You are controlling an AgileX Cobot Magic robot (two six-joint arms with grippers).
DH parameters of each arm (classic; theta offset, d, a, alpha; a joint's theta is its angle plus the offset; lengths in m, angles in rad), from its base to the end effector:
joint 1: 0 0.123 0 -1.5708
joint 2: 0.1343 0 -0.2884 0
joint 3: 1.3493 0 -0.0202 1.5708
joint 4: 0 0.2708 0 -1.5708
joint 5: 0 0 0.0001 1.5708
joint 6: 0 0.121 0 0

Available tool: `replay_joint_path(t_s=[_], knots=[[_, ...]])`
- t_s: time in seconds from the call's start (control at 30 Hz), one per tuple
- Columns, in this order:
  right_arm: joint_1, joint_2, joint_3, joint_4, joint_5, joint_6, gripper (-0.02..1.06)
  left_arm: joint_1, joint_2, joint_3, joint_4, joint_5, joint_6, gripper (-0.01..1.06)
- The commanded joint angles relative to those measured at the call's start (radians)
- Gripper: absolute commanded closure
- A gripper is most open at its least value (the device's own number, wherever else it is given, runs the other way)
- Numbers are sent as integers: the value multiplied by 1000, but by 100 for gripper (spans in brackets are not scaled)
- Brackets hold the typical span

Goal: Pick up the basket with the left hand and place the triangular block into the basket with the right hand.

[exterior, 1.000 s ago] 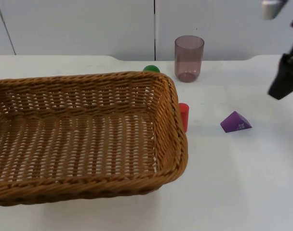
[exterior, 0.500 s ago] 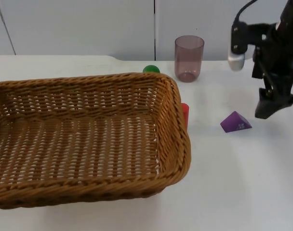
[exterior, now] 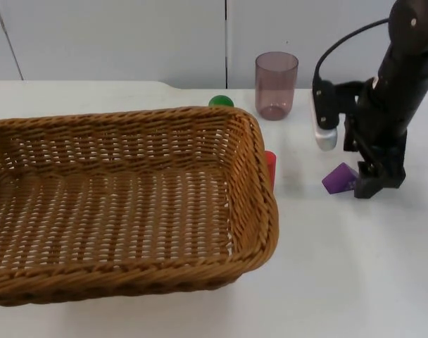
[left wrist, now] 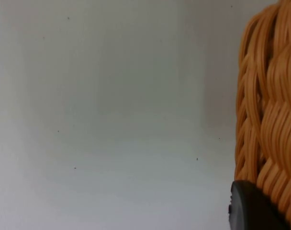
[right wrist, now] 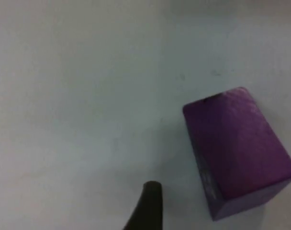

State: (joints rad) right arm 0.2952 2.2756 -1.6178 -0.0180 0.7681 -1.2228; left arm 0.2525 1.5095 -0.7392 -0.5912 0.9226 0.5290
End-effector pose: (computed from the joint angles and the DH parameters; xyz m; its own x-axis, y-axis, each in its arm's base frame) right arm 0.4608 0.1385 0.0687 -0.0340 -0.9974 -0.0642 -0.9740 0.0475 -0.2213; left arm 0.2554 0.0103 0.1472 -0.9854 -0.1215 -0.1194 -0.0588 0.9005 -0.4309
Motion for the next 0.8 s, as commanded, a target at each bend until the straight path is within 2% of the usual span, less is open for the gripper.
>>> replay_joint_path(t_s=[0.0,0.3,0.4,0.43,0.47,0.5,0.53,0.63,0.7,0.77], knots=[[7,10,-4,-2,-9,-23,30,4,-14,0,-25,12,4,105],[8,35,-4,3,-33,-35,33,4,-14,0,-25,8,4,105],[8,50,-4,5,-33,-49,50,4,-14,0,-25,6,4,105],[8,52,-4,5,-33,-49,53,4,-14,0,-25,4,4,105],[8,55,-4,5,-33,-49,61,4,-14,0,-25,4,4,105],[8,55,-4,5,-33,-49,61,4,-14,0,-25,4,4,105],[8,57,-4,8,-33,-49,77,4,-14,0,-25,4,4,105],[8,33,-4,2,-15,-25,104,4,-14,0,-25,4,4,105],[8,19,-4,2,2,4,105,4,-14,0,-25,4,4,105],[8,-31,-4,2,81,62,105,4,-14,0,-25,4,4,105]])
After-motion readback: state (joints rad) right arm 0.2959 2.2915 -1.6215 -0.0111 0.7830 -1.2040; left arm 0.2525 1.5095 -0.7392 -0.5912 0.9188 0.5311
